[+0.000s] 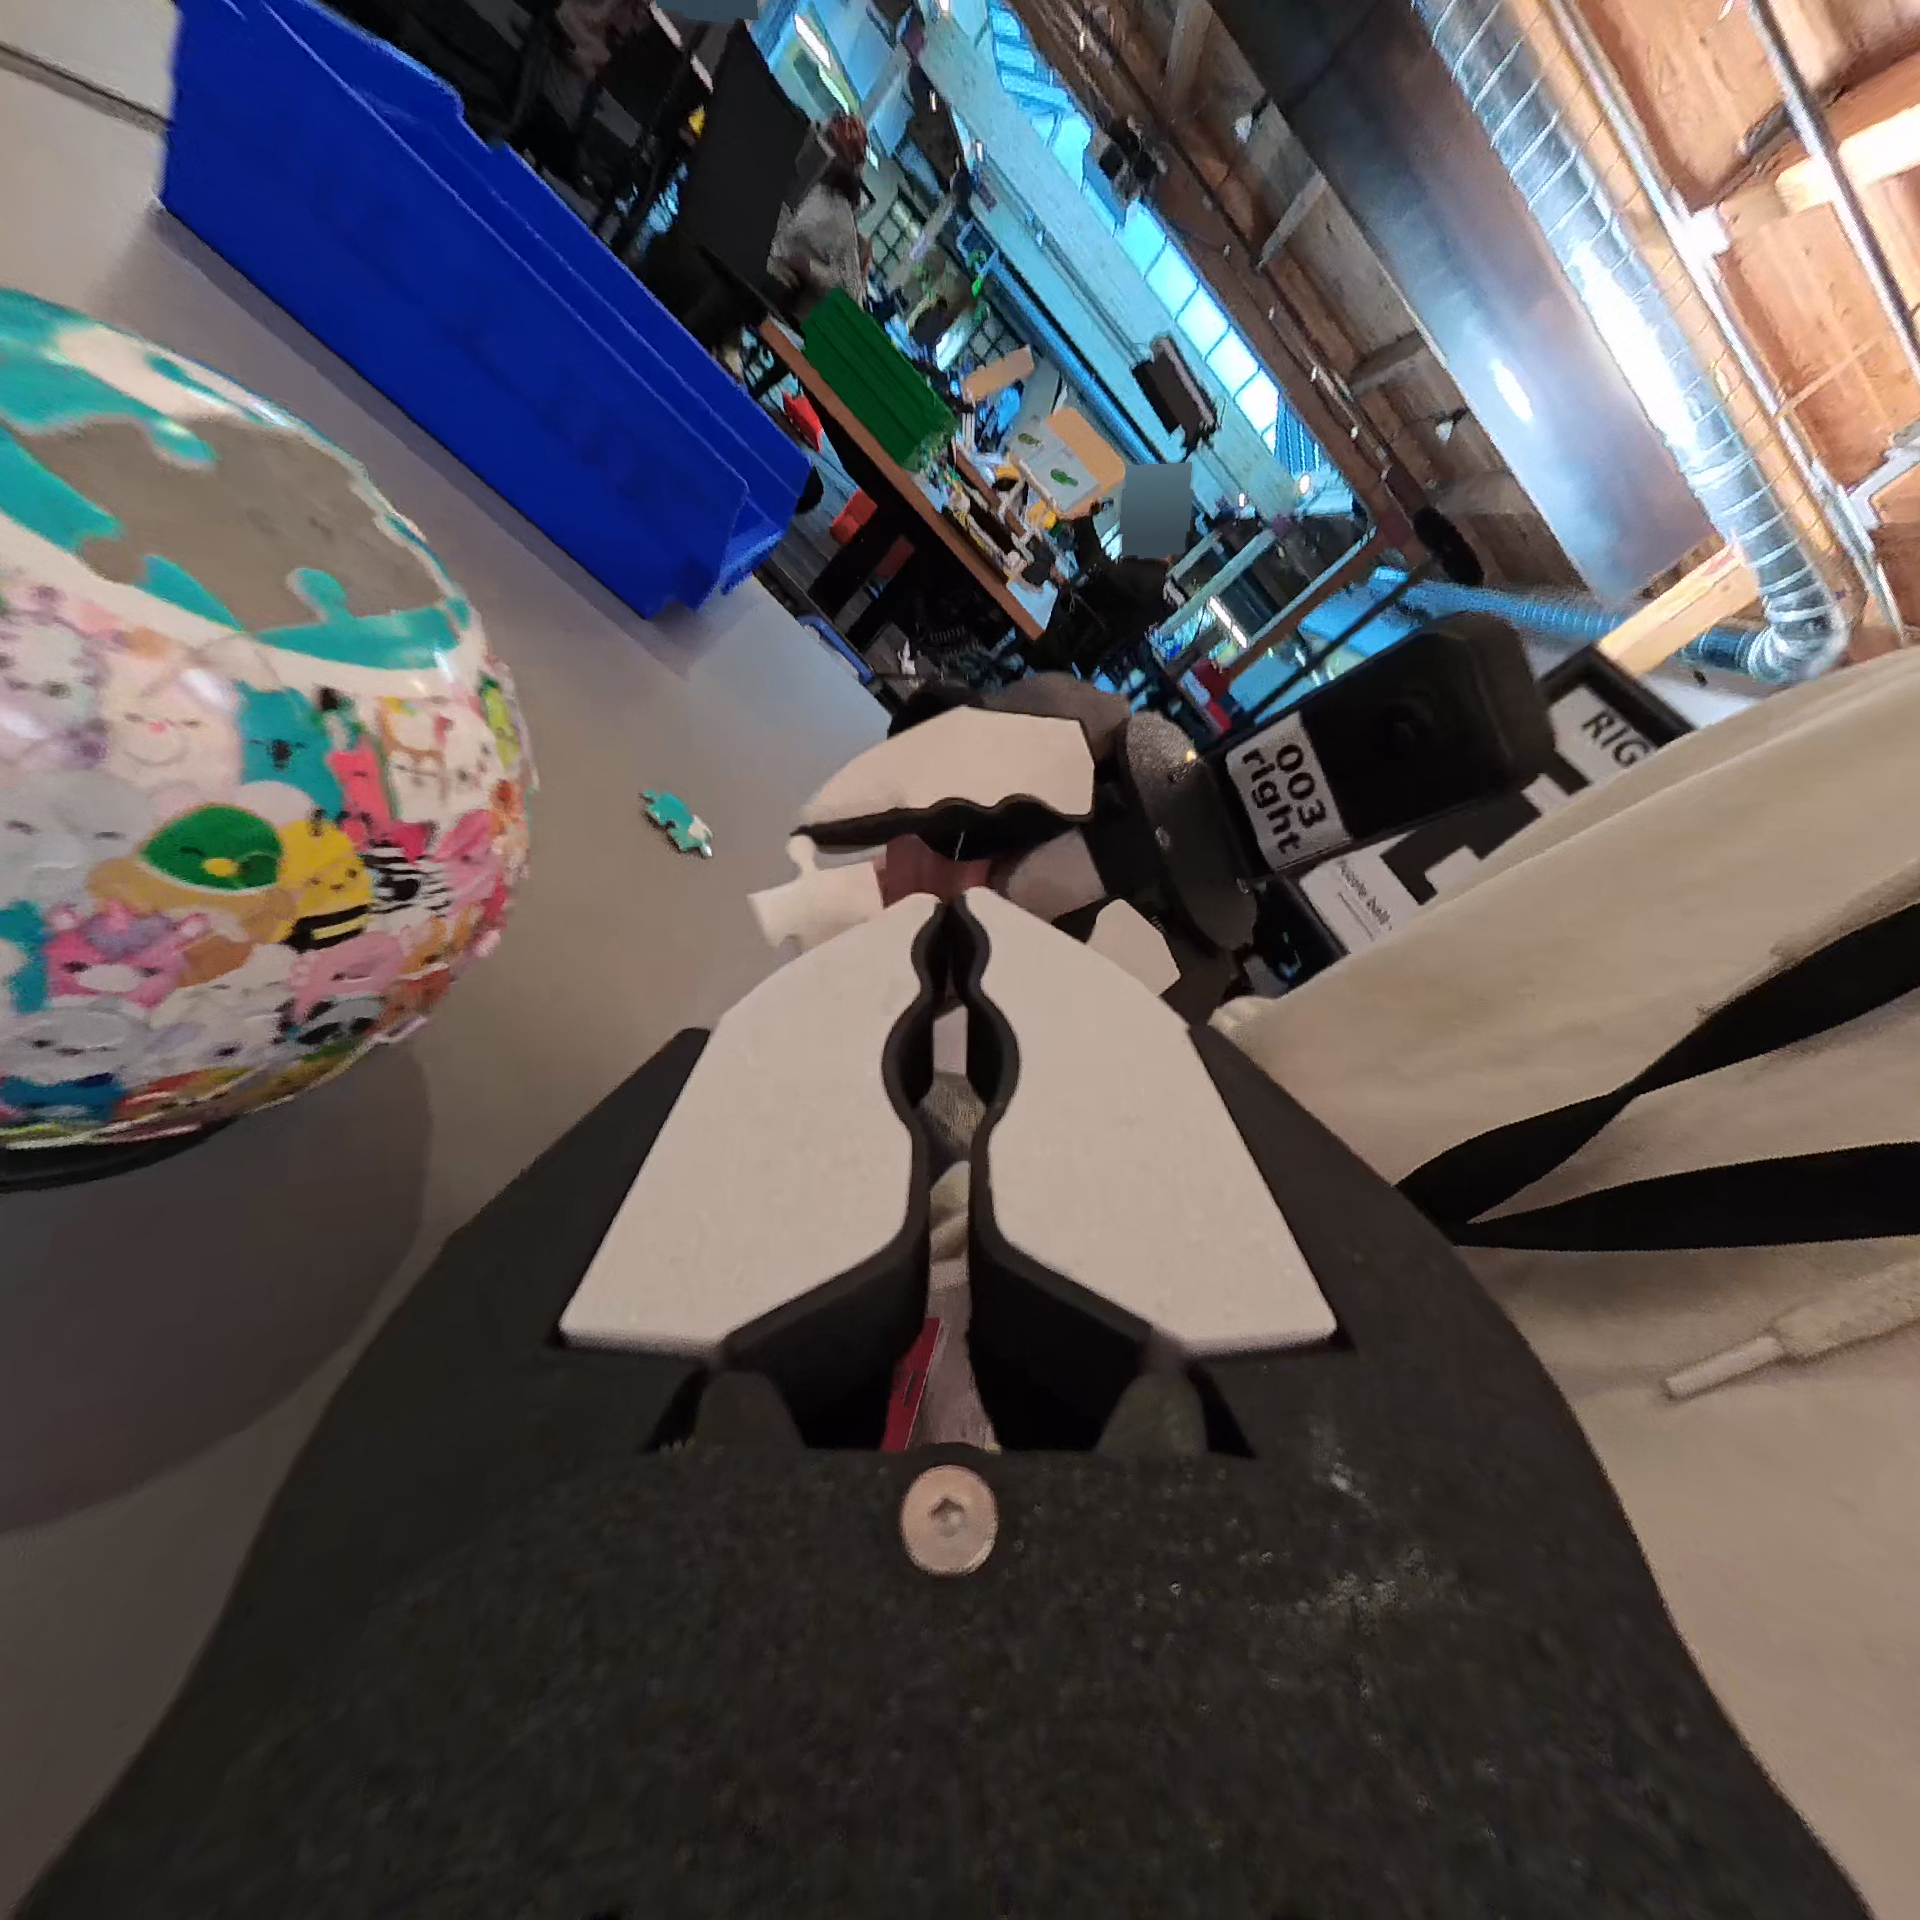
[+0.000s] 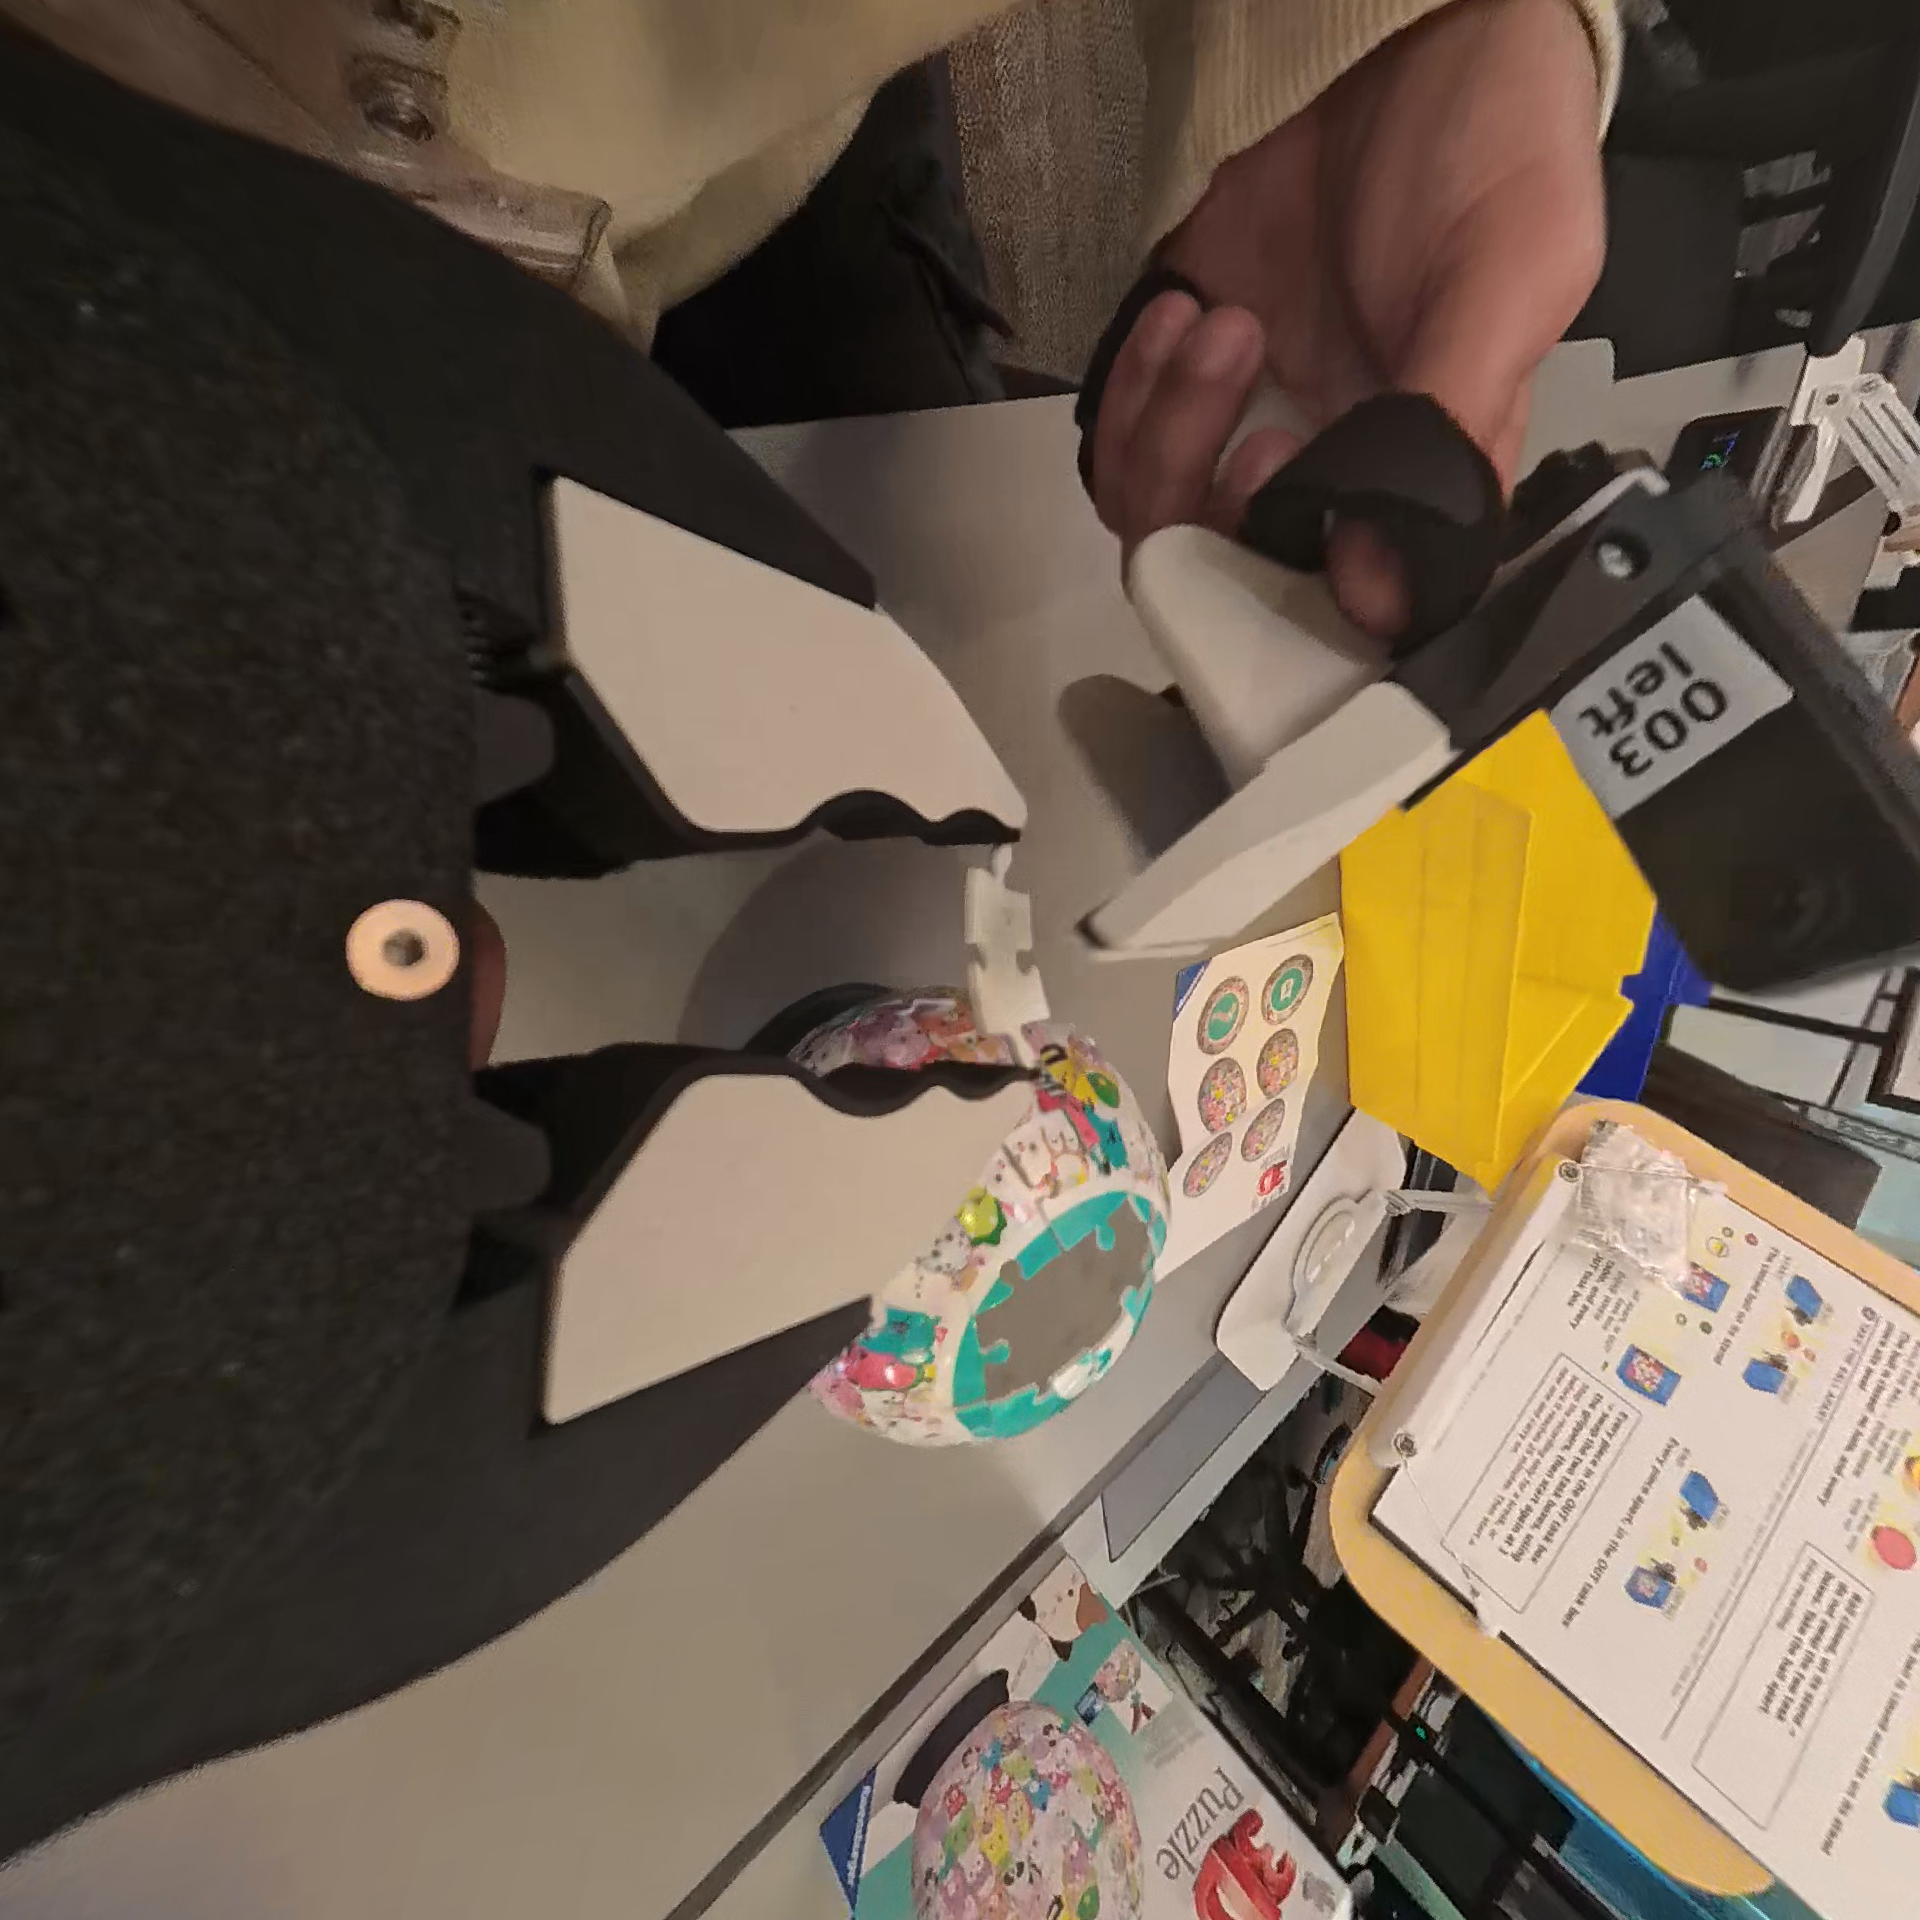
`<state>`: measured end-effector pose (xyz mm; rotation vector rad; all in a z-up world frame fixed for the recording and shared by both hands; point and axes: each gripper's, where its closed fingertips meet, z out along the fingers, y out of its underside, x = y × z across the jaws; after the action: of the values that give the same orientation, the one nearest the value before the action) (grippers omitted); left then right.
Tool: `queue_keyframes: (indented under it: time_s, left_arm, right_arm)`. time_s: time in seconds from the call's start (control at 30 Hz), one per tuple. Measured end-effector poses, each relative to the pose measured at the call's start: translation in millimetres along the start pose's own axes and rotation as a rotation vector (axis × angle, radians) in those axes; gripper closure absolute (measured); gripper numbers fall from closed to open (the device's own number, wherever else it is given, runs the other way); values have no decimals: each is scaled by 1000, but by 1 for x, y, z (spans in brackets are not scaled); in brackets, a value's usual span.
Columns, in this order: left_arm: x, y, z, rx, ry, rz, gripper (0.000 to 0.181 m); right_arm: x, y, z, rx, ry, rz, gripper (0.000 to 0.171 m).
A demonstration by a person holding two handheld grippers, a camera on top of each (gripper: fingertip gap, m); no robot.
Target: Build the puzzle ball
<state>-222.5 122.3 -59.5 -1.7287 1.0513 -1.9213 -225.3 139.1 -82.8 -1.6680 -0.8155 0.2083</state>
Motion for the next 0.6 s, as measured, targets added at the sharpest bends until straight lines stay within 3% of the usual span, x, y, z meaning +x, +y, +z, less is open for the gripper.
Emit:
queue_keyframes:
  time_s: [0.03,0.1,0.2,0.3,0.33,0.37,0.5,0.6]
  left_arm:
    - [-2,-4,-5,23,-6,-9,178]
    - [-10,-9,-12,53,-21,-48,155]
    - [-5,-3,-8,20,45,-74,152]
    - [2,4,0,-26,65,-56,157]
    - [3,6,1,-41,61,-36,179]
    - [3,7,1,-51,57,-28,179]
    - [-8,0,-5,-44,-54,73,179]
    - [-9,-6,-13,-60,-167,361,179]
  right_arm:
    - [4,-1,-2,12,7,7,132]
    - [4,-10,-7,59,-9,-7,132]
    - [-2,-22,-10,107,-33,-93,132]
    - [-9,-23,-7,107,-67,-144,131]
    - [-10,-25,-8,116,-74,-145,133]
    - [-7,-23,-8,106,-65,-141,150]
    - [-6,-22,-9,99,-123,-61,133]
    - [-10,-22,-14,85,-270,115,151]
